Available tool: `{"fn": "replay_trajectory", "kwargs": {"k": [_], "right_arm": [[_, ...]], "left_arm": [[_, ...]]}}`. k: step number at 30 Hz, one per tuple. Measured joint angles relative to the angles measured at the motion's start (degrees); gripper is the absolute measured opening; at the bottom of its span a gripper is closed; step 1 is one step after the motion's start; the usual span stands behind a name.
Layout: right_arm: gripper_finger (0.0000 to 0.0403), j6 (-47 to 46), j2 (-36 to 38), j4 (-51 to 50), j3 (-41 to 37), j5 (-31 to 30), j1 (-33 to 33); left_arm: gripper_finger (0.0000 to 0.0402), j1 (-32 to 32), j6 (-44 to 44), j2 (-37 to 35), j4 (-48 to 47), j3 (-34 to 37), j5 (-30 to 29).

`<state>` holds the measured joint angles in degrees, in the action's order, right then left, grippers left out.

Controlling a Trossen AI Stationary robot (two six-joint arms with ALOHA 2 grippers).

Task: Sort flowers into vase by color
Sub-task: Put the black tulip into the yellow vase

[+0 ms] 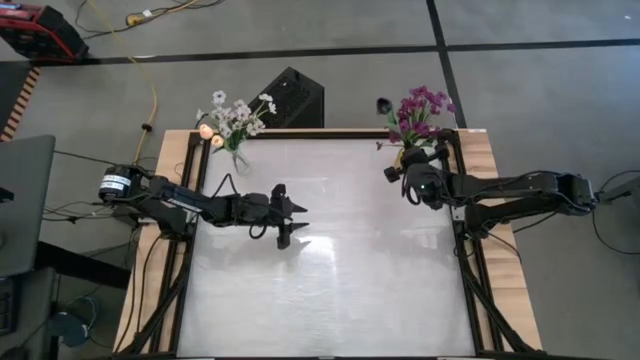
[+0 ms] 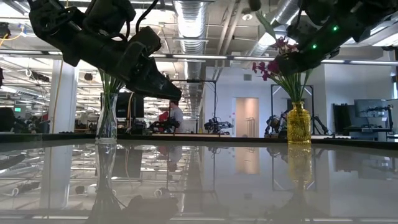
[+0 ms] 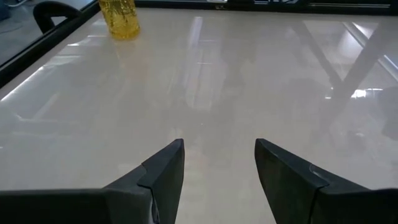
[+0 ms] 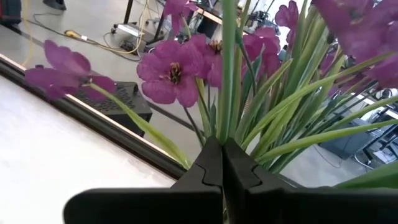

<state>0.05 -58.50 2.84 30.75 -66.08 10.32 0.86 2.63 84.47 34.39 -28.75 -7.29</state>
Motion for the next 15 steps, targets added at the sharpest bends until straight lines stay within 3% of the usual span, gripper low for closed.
{"fn": "replay_trajectory", "kwargs": {"k": [15], "right_arm": [[0.0017, -3.4, 0.0, -5.5, 0.0, -0.5, 0.0]], "left_arm": [[0.0185, 0.0, -0.5, 0.0, -0.3, 0.0, 0.0]]}}
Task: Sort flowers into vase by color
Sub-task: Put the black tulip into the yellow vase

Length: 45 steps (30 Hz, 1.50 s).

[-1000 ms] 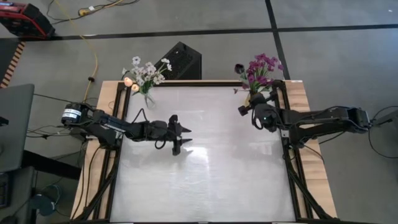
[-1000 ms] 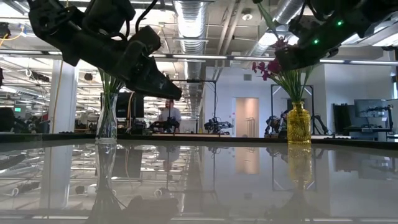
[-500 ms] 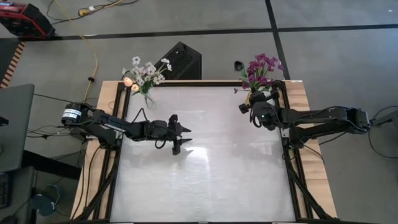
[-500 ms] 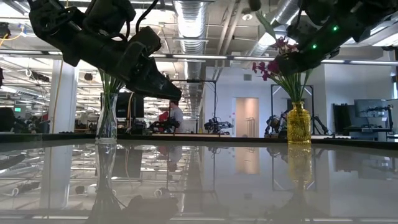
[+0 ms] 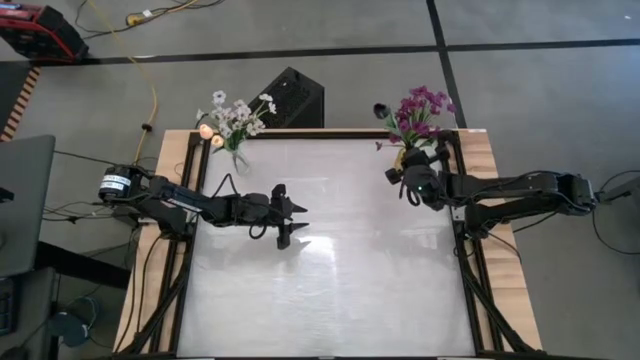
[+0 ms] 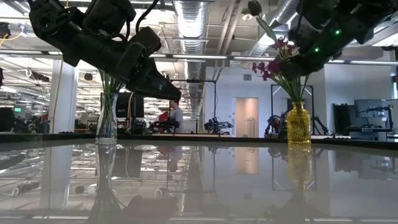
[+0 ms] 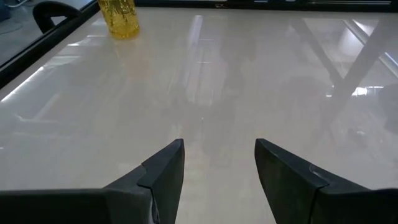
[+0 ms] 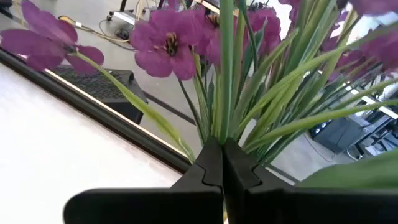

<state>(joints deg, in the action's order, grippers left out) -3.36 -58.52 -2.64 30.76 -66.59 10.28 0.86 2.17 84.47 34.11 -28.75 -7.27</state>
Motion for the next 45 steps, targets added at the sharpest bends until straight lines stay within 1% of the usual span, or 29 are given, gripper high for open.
{"fn": "replay_trajectory", "kwargs": {"k": [12, 18, 25, 30, 35, 40, 45], "right_arm": [[0.0017, -13.1, 0.0, -5.0, 0.0, 0.1, 1.2], [0.0017, -17.0, 0.0, -7.9, 0.0, 1.0, 1.9], [0.0017, -19.6, 0.1, -7.8, 0.0, 2.0, 1.7], [0.0017, -22.1, 1.8, -7.8, 0.0, 1.6, 2.4], [0.0017, -23.8, 3.8, -7.9, 0.0, 0.9, 4.6], [0.0017, -28.3, 4.3, -8.5, 0.0, 4.7, 8.1], [0.0017, -29.2, 3.7, -9.2, 0.0, 9.9, 11.0]], "left_arm": [[0.0185, 0.0, 0.0, 0.0, 0.0, 0.0, 0.0], [0.0185, 0.0, 0.0, 0.0, 0.0, 0.0, 1.0], [0.0185, 0.0, 0.2, 0.0, 0.0, 0.0, 1.0], [0.0185, 0.0, 0.2, 0.0, -0.1, 0.0, 1.0], [0.0185, 0.0, 0.2, 0.0, -0.2, 0.0, 1.0], [0.0185, 0.0, 0.2, 0.0, -0.2, 0.0, 0.9], [0.0185, 0.0, 0.5, 0.0, -0.2, 0.0, 0.9]]}}
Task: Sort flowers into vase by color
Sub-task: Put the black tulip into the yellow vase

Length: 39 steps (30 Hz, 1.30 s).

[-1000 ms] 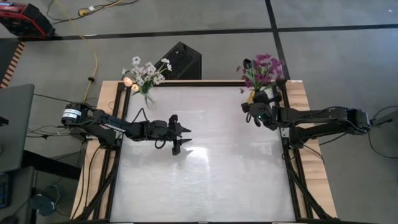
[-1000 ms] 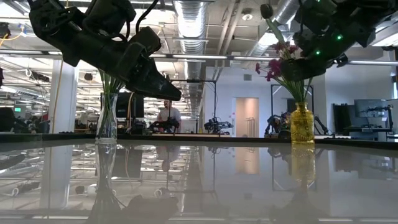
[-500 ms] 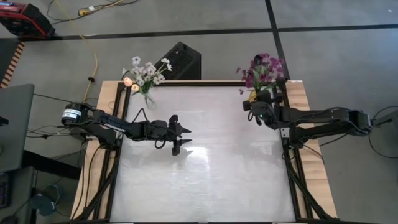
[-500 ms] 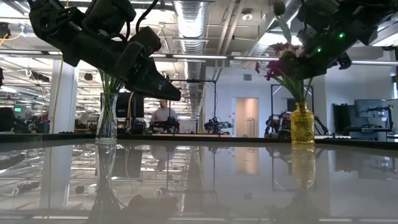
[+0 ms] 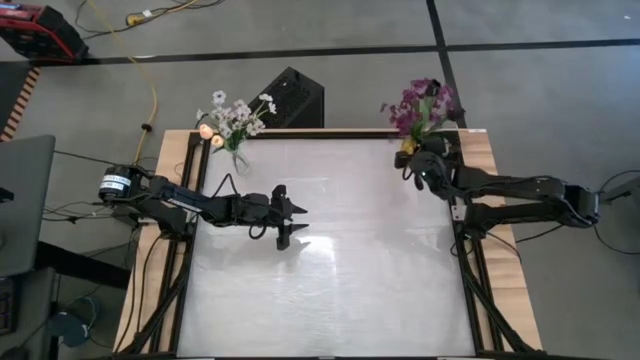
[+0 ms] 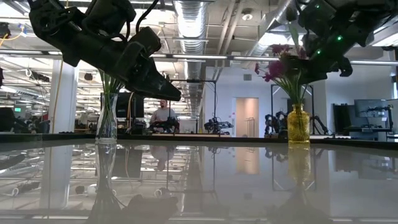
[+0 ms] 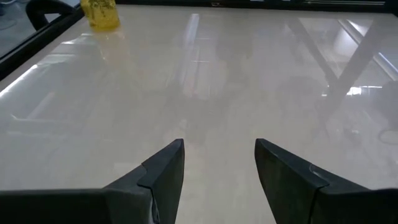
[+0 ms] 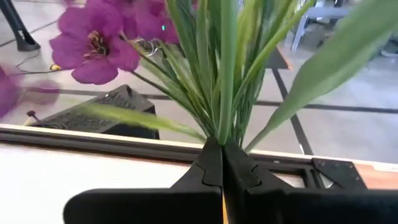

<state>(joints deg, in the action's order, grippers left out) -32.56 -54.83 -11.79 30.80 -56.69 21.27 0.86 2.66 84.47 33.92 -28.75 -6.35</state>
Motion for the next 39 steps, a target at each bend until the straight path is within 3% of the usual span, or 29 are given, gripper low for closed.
{"fn": "replay_trajectory", "kwargs": {"k": [12, 28, 39], "right_arm": [[0.0017, -1.0, 0.2, -1.9, 0.9, 6.4, 0.6], [0.0021, -2.0, 0.2, -12.1, 8.8, 9.8, 1.2], [0.002, -4.5, -1.3, -16.3, 9.2, 13.3, 3.7]], "left_arm": [[0.0185, 0.0, 0.1, 0.0, -0.4, 0.0, 0.0], [0.0185, 0.0, -0.3, 0.0, -0.3, 0.0, 0.0], [0.0185, 0.0, 0.0, 0.0, -0.3, 0.0, 1.5]]}}
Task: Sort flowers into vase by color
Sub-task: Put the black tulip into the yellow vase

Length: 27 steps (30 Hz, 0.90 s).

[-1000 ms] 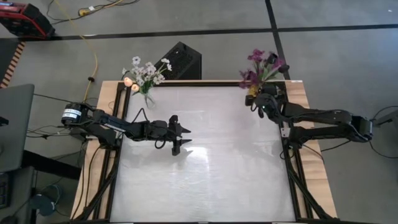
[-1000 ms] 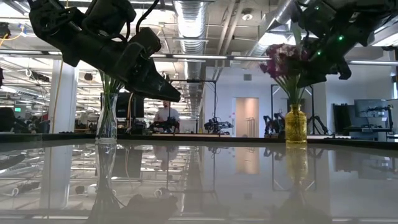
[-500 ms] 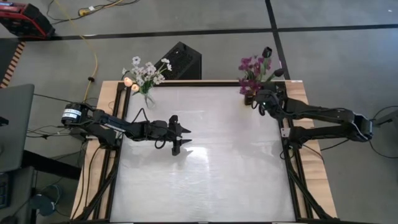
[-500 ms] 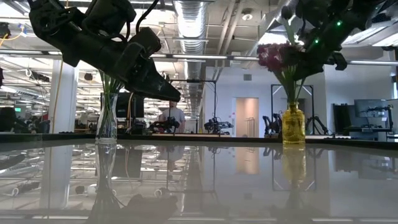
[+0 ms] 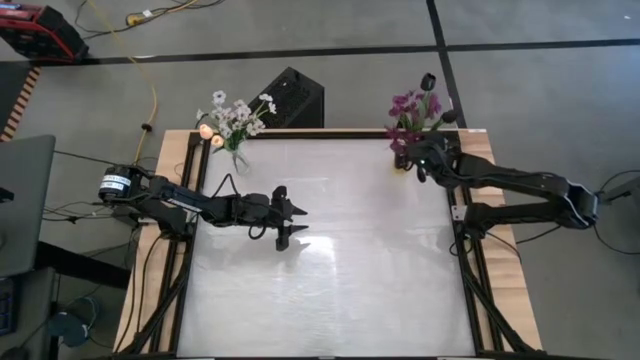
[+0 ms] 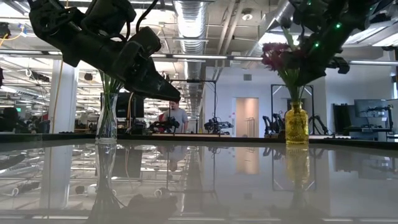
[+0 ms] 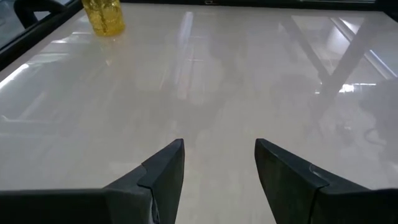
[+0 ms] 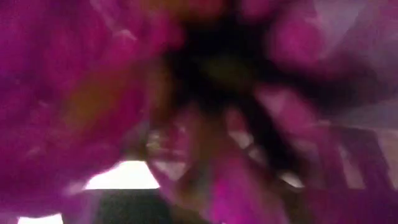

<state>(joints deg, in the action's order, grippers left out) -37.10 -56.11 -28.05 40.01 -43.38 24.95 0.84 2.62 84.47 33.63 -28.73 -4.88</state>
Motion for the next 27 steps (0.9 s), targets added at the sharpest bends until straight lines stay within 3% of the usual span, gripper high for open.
{"fn": "replay_trajectory", "kwargs": {"k": [15, 27], "right_arm": [[0.0023, -1.5, -7.5, -0.1, 0.0, 0.3, 0.0], [0.006, 0.1, -8.3, -2.3, -0.1, 2.1, -0.2]], "left_arm": [[0.0185, 0.0, 0.6, 0.0, -3.3, 0.0, 0.1], [0.0185, 0.0, 0.6, 0.0, -4.2, 0.0, 1.6]]}}
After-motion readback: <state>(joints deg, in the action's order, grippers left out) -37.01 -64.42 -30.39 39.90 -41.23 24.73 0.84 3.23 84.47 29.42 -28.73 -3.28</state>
